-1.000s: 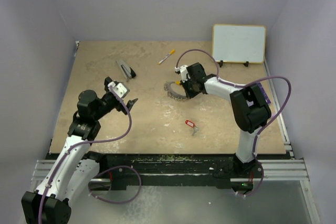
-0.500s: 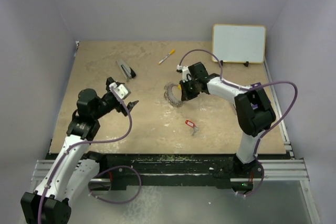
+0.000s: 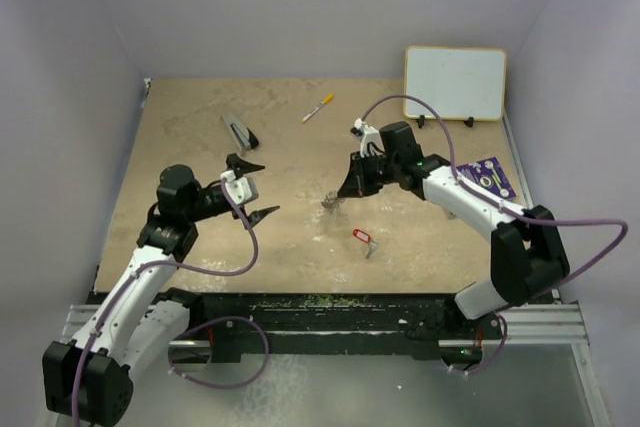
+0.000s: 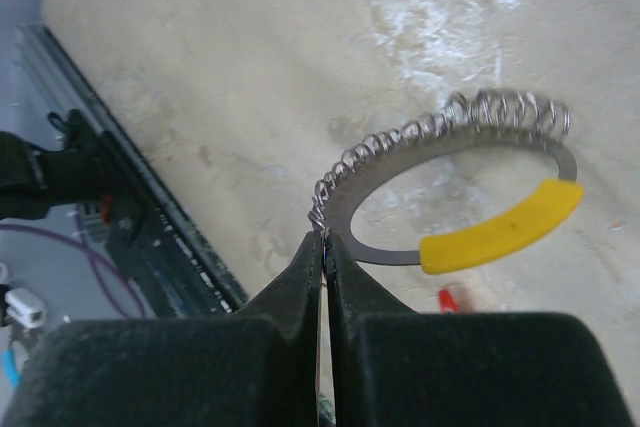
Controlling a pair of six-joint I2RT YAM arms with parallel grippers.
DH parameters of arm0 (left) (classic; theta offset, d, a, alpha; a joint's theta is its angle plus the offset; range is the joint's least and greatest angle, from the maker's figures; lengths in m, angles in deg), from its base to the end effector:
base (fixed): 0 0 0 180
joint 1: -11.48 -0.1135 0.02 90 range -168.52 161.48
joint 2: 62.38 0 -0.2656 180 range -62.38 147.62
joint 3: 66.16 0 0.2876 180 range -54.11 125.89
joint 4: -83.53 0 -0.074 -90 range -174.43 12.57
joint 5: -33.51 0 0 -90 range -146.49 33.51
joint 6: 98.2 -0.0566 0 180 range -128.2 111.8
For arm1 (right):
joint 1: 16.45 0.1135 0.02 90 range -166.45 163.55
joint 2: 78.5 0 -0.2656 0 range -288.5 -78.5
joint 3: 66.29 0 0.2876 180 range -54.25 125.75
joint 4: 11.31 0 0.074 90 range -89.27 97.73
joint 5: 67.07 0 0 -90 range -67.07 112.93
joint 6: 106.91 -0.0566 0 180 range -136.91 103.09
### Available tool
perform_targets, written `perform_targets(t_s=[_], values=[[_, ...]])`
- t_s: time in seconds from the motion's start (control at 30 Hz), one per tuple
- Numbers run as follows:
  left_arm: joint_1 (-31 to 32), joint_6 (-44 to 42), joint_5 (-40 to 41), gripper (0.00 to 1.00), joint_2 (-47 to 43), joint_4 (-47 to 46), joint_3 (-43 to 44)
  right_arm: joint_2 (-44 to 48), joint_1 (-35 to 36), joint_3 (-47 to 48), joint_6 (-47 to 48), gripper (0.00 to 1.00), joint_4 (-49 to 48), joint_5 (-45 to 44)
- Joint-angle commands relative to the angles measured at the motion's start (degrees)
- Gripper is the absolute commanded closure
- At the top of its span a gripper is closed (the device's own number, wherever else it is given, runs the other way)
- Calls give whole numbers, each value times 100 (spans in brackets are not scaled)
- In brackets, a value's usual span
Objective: Put the keys on the keyring
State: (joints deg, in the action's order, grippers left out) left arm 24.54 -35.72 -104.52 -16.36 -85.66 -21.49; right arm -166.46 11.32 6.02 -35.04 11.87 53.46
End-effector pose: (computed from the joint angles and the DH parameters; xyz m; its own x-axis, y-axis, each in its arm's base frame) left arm 0.2169 -0.0935 0.2743 0.2150 0.2673 -0.9393 0.8567 0.4101 0.3128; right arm 0.3256 0.2039 0.2244 -0.7611 -0.0978 -0.6412 -0.5415 0.6400 0.5451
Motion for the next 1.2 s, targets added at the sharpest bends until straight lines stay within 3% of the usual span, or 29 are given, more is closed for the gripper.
perform_targets(t_s=[0.0, 0.2, 0.5, 0.67, 0.87, 1.17], values=[[207, 255, -861, 2, 244, -1202, -150, 713, 40, -208, -800, 100, -684, 695], [489, 751, -1062, 2, 514, -1491, -168, 1399, 292, -416, -1439, 100, -856, 651], [803, 2484, -612, 2, 715, -2331, -98, 1908, 1079, -489, -1896, 100, -801, -21], [985, 3283, -600, 2, 687, -2096, 136, 1880, 1469, -387, -1958, 100, -674, -427], [1206, 3611, -603, 2, 581, -1341, 514, 1805, 1795, -15, -1937, 100, -345, -917], [1322, 3496, -412, 3, 543, -1032, 538, 1709, 2217, 404, -1997, 100, -12, -1502]])
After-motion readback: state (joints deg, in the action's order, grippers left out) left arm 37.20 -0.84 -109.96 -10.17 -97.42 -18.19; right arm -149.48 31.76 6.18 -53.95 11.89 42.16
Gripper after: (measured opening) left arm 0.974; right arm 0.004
